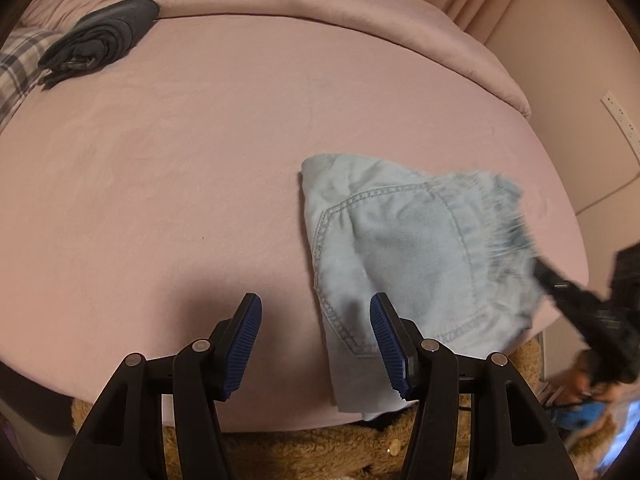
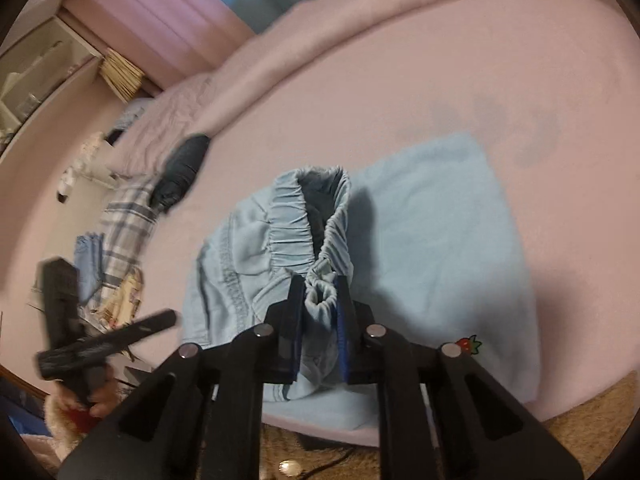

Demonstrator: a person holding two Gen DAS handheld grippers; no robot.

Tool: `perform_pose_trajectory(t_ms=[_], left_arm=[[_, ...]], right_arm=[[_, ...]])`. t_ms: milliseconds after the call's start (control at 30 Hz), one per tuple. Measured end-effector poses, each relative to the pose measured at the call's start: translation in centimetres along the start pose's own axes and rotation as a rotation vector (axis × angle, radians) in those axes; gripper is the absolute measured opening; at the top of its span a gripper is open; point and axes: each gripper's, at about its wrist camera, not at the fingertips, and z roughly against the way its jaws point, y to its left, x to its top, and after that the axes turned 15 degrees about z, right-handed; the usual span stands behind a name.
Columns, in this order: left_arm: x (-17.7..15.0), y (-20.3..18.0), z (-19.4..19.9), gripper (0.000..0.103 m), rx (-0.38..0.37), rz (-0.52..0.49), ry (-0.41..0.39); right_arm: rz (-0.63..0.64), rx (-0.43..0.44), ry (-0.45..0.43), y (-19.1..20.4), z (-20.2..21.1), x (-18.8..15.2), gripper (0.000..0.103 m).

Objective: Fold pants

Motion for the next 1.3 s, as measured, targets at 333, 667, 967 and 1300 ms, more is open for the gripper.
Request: perform_pose_trajectory(t_ms=[333,667,967,1300], left_arm=[[-1.3,-3.7,-3.4,0.056,-0.029,-0.110,0.068],[-1.3,-4.8,-3.7,0.056,-0.015,-0.115,0.066],[-1.0,-4.9,-6.1,0.056,0.018,-0.118,0.081],[-1.5,-5.5,-5.7,0.057,0.023,-0.117,0.073]], right_arm=[[-0.035,-0.320,0.056,-4.2,1.9,-3.2,0.014],[-0.020,-0.308,-0.046,-3.4,4.1,-1.5,0.013],[-0.077,-0.339,0.067,-6.1,3.2,-1.7,0.046],[0.198,-0.353,0.175,-1.6,-3.6,-1.8,0.045]])
